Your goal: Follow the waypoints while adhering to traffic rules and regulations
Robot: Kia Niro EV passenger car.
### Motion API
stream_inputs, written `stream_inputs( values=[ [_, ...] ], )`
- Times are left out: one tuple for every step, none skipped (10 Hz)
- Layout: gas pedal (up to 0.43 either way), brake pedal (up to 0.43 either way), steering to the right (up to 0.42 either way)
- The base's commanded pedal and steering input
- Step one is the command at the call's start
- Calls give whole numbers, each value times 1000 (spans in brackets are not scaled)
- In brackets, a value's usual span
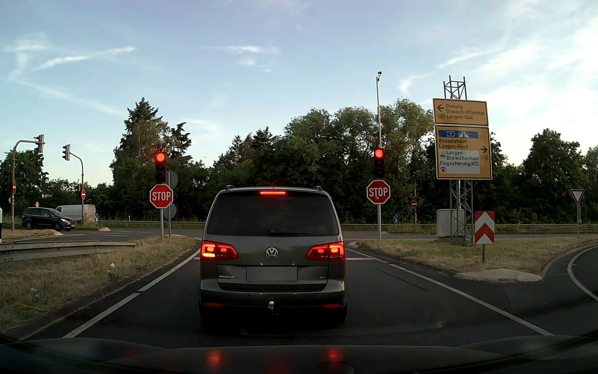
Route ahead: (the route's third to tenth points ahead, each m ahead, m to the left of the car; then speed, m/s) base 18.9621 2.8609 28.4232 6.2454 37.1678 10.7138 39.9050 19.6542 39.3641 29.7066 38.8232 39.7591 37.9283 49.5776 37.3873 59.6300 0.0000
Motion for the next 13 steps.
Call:
stream_inputs(
  values=[
    [0,384,-10],
    [0,384,-10],
    [0,390,-10],
    [0,384,-10],
    [0,390,-10],
    [0,384,-10],
    [0,384,-10],
    [0,384,-10],
    [0,384,-10],
    [0,390,-10],
    [0,384,-10],
    [0,384,-10],
    [0,390,-10]
  ],
)
